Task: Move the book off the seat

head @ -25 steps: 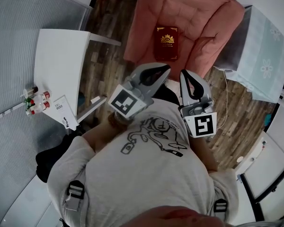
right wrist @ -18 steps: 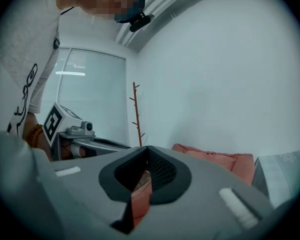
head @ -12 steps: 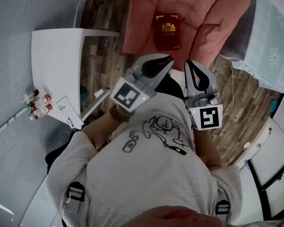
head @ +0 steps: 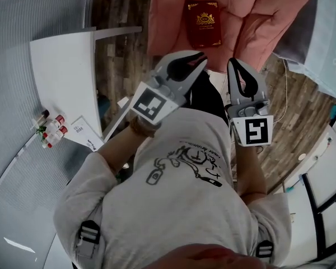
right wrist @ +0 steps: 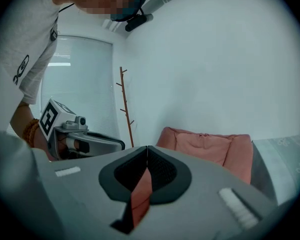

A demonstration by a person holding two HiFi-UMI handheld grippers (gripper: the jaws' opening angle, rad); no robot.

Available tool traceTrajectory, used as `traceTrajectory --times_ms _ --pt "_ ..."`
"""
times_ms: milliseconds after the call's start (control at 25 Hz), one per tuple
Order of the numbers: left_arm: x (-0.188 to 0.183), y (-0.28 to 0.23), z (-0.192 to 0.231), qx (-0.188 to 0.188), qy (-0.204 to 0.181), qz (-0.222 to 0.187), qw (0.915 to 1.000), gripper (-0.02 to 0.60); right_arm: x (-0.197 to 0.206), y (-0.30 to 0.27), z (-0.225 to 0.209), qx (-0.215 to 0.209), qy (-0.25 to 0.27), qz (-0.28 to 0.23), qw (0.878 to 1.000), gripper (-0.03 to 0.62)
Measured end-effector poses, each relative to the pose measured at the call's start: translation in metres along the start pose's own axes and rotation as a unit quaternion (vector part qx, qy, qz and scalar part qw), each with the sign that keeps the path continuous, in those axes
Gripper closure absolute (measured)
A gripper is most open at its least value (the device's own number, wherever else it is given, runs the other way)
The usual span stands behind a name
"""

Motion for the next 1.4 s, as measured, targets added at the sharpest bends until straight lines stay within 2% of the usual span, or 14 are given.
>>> traceTrajectory --times_ms 200,560,1080,1400 --pt "0.037 -0.012 0.027 -0.002 0.002 0.003 1.0000 0.541 0.041 -0.023 -0.011 0.005 -0.009 0.025 1.000 0.572" --pt "0.123 -0.043 0.075 0.003 0.047 0.046 0.9978 0.517 0.126 -0.076 -0.041 0.011 -0.003 0.062 0.998 0.539" --pt "0.236 -0.064 0.141 -0.019 0.098 0.077 0.9920 0.458 0.231 -0.132 -0.046 -0.004 -0.014 0.112 0.994 0.471" --pt "0.299 -0.067 0.160 -0.024 0.121 0.096 0.9878 0.419 0.296 -0.149 -0.054 -0.008 -0.011 0.142 0.990 0.441"
Point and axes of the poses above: the fingertips, and each gripper's own axes: y backward along the fingers, z to its left, x out of its underside, the point moved 6 cm from there along y, backward along the fingers, and after that the axes turned 11 degrees about x, right-handed, at the moved point
